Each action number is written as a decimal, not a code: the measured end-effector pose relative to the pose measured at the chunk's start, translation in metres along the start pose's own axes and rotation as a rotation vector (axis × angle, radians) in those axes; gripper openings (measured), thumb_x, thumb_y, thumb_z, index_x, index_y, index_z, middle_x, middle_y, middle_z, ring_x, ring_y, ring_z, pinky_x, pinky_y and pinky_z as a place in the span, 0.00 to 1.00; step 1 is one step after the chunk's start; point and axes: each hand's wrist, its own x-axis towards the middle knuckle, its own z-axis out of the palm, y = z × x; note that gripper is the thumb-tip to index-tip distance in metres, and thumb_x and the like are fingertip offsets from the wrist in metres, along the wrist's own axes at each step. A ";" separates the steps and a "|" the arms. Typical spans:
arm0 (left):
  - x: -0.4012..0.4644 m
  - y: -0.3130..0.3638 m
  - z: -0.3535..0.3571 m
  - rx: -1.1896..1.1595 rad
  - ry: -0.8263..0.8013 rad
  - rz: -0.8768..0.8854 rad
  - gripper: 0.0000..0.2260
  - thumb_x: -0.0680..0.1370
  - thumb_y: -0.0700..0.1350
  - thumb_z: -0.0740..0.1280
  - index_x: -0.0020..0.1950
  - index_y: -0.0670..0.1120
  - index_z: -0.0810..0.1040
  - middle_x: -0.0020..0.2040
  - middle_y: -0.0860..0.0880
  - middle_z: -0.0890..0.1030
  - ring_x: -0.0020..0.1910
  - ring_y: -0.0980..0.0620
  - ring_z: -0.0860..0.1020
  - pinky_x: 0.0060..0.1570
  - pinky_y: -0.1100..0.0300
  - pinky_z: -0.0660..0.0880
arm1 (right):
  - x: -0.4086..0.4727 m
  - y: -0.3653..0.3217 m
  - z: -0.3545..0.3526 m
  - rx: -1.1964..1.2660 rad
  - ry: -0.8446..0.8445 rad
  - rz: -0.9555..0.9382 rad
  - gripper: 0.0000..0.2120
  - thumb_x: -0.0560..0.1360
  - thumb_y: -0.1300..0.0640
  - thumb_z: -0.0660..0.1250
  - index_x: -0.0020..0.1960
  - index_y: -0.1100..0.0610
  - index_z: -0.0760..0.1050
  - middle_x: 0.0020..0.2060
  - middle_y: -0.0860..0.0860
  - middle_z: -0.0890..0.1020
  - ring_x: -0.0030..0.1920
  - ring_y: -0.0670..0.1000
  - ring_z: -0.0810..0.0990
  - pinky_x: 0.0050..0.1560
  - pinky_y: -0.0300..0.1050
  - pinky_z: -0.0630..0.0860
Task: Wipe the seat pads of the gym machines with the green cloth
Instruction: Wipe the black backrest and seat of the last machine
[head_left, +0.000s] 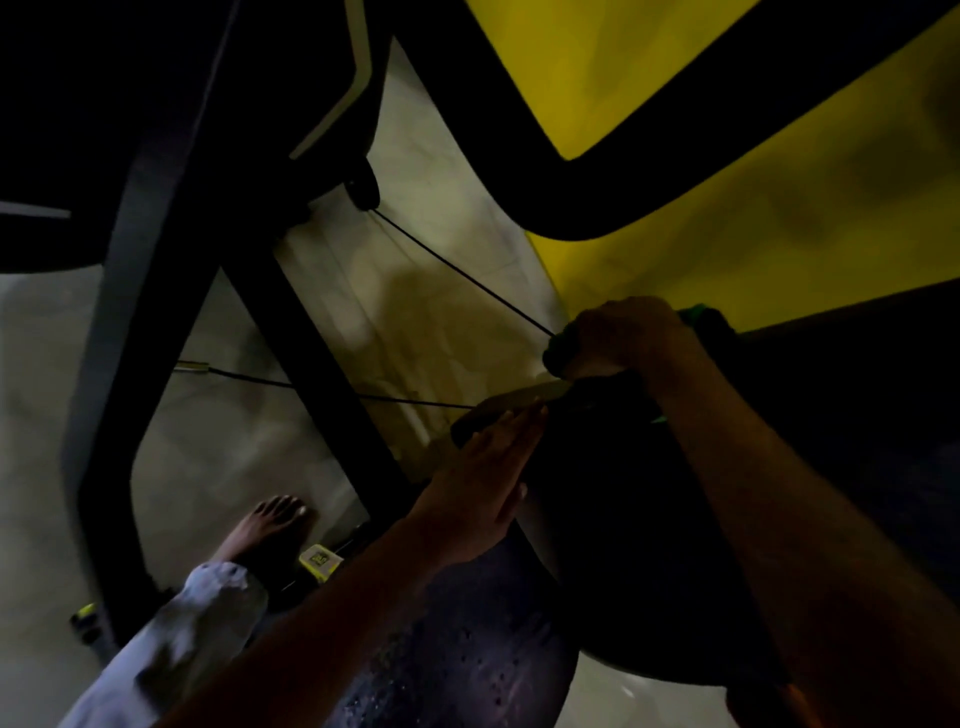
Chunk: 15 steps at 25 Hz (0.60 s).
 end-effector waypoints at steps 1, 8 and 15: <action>-0.003 -0.003 -0.001 0.011 -0.022 -0.009 0.34 0.80 0.45 0.58 0.75 0.53 0.35 0.77 0.55 0.40 0.77 0.53 0.45 0.74 0.49 0.56 | 0.005 -0.007 -0.002 -0.041 0.006 -0.024 0.18 0.74 0.38 0.60 0.55 0.49 0.75 0.56 0.52 0.79 0.54 0.56 0.78 0.52 0.46 0.72; -0.008 -0.017 0.007 -0.018 0.027 -0.029 0.36 0.77 0.45 0.62 0.78 0.48 0.42 0.78 0.51 0.45 0.77 0.49 0.52 0.73 0.49 0.59 | -0.018 0.021 -0.020 0.215 -0.131 -0.060 0.26 0.72 0.36 0.65 0.65 0.47 0.73 0.63 0.53 0.76 0.59 0.59 0.76 0.55 0.48 0.72; -0.023 -0.027 0.015 0.022 -0.044 -0.054 0.35 0.80 0.51 0.60 0.75 0.46 0.38 0.77 0.50 0.40 0.75 0.55 0.44 0.74 0.53 0.55 | 0.020 -0.049 0.005 0.179 -0.186 -0.112 0.16 0.75 0.47 0.65 0.58 0.55 0.76 0.56 0.52 0.79 0.55 0.55 0.78 0.51 0.48 0.72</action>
